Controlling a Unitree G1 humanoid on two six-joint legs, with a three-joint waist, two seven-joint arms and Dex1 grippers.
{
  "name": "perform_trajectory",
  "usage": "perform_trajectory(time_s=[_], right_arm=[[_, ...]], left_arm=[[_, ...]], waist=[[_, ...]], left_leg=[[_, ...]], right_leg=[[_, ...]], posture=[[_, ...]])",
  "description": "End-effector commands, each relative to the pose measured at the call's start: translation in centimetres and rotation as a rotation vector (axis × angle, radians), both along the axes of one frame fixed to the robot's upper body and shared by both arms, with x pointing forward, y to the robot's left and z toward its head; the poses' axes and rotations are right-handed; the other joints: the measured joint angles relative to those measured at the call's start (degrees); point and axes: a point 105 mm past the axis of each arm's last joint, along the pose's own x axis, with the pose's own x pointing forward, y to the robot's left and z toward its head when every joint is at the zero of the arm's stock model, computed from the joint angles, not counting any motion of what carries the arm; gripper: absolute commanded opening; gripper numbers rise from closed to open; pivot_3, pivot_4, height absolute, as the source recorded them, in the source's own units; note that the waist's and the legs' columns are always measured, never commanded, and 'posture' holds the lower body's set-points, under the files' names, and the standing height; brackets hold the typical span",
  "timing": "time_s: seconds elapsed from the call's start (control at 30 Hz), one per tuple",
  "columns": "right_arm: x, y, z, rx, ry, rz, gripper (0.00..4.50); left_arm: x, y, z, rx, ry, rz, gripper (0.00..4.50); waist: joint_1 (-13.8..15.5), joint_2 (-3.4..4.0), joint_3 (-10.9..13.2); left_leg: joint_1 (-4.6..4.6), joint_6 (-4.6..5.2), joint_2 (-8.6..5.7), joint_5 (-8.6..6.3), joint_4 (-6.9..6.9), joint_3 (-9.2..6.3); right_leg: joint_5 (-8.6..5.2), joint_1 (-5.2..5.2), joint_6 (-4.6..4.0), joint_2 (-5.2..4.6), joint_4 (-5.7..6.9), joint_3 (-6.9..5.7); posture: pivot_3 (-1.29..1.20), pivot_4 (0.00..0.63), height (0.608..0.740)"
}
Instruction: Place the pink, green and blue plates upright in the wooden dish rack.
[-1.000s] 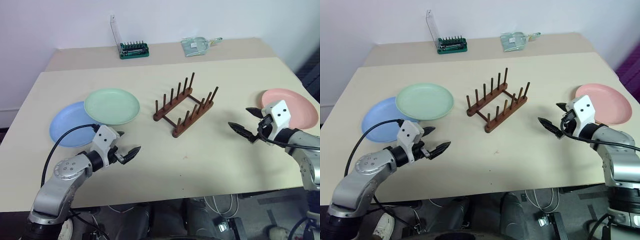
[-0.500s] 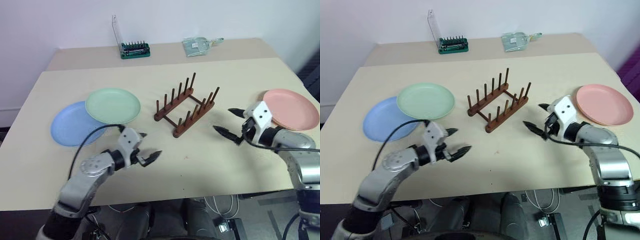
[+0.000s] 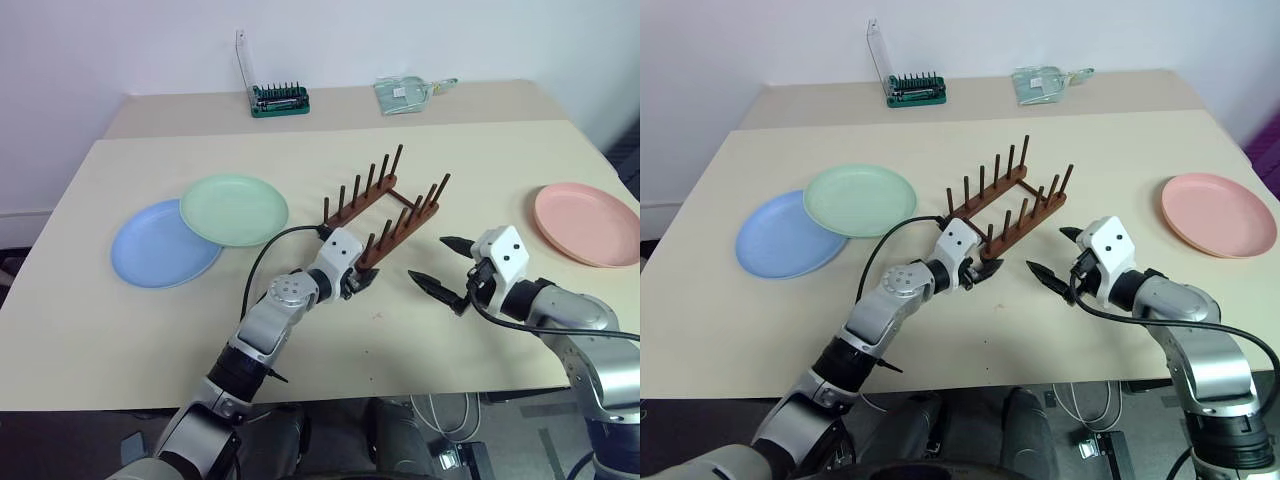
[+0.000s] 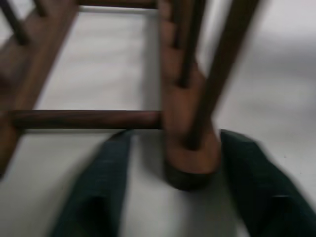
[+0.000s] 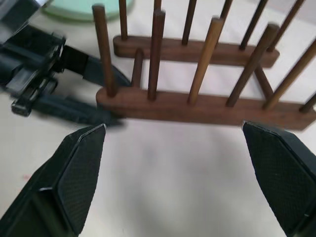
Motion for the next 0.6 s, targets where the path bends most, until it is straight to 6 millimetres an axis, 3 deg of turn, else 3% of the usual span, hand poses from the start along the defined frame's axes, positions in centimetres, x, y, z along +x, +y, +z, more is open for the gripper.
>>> perform_trajectory(time_s=[0.03,0.3,0.53,0.6], right_arm=[[-0.3,0.0,1.3,-0.019,-0.054,-0.003,4.50],[-2.7,-2.3,-0.5,-0.118,0.063,0.003,4.50],[-2.7,-2.1,-0.2,-0.105,0.037,-0.034,4.50],[-2.8,-2.3,-0.2,-0.106,0.035,-0.053,4.50]], left_arm=[[-0.2,0.6,-1.1,0.043,0.005,-0.023,0.76],[-1.4,-1.2,1.7,0.094,-0.155,-0.470,0.77],[-0.1,-1.4,1.9,0.137,-0.149,-0.622,0.77],[0.5,-1.0,1.4,0.174,-0.151,-0.601,1.80]], waist=[[-0.06,0.02,-0.01],[0.15,-0.01,0.01],[-0.19,-0.02,0.02],[-0.10,-0.04,0.03]], left_leg=[[0.00,0.00,0.00,0.00,0.01,0.01],[-0.04,0.03,-0.03,-0.01,0.03,0.02],[-0.05,0.10,-0.01,-0.05,0.02,0.03],[-0.06,0.07,-0.01,-0.03,0.02,0.04]], right_leg=[[0.00,0.00,0.00,0.00,0.00,0.00],[0.00,0.01,0.00,-0.01,-0.03,-0.02],[0.00,-0.04,0.01,0.00,-0.03,-0.03],[0.00,-0.04,0.02,0.00,-0.04,-0.02]], posture=[[0.00,0.150,0.738],[0.00,0.150,0.738],[0.00,0.150,0.738],[0.00,0.150,0.738]])
